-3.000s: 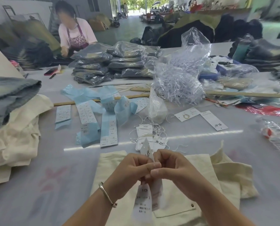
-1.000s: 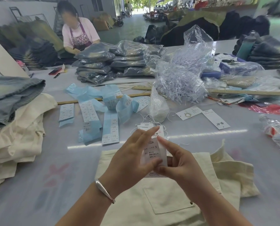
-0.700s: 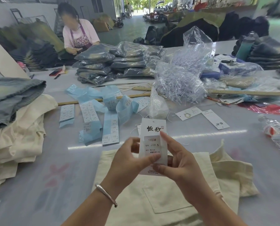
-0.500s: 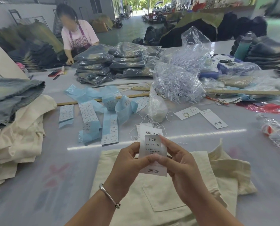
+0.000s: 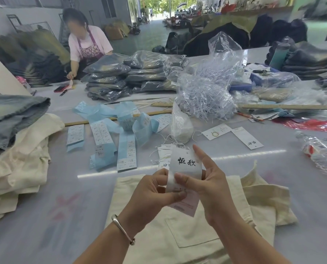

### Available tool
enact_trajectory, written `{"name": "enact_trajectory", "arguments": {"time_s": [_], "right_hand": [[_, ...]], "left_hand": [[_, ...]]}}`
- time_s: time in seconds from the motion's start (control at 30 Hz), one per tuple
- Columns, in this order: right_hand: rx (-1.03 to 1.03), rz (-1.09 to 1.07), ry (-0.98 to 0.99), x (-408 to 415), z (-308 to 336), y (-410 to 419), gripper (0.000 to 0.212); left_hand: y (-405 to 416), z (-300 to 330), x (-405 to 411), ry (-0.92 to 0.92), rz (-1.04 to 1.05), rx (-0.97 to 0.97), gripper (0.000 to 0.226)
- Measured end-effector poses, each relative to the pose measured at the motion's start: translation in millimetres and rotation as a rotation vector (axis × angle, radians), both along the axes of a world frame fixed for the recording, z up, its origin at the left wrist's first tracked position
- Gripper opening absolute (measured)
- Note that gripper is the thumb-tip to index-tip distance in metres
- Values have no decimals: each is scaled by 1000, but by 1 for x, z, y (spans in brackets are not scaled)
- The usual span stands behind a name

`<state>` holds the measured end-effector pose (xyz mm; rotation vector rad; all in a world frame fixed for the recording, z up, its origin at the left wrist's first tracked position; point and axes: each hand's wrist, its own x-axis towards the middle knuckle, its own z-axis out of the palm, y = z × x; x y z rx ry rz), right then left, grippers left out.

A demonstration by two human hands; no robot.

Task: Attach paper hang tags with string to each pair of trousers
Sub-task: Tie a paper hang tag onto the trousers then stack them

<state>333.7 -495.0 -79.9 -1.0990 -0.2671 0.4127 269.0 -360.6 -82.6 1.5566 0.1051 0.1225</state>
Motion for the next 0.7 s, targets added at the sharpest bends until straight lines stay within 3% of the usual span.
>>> {"name": "enact_trajectory", "arguments": {"time_s": [0.13,0.23,0.43,0.6,0.7], "right_hand": [[-5,-73,-50,8,1,-2,82],[-19,-104,-78,9,-3,1,65],[-270,-178,-284,7,-14,5,52],[-74,-120,61,6,-19,12,41],[-75,-145,138,2,-28,14,33]], "left_hand": [[3,-6,-2,35,-107,-56,29],[6,-8,-2,61,-178,-110,28],[7,-13,4,91,-125,-140,24],[2,-21,4,95,-74,-224,24],[-7,-29,4,136,57,-130,35]]}}
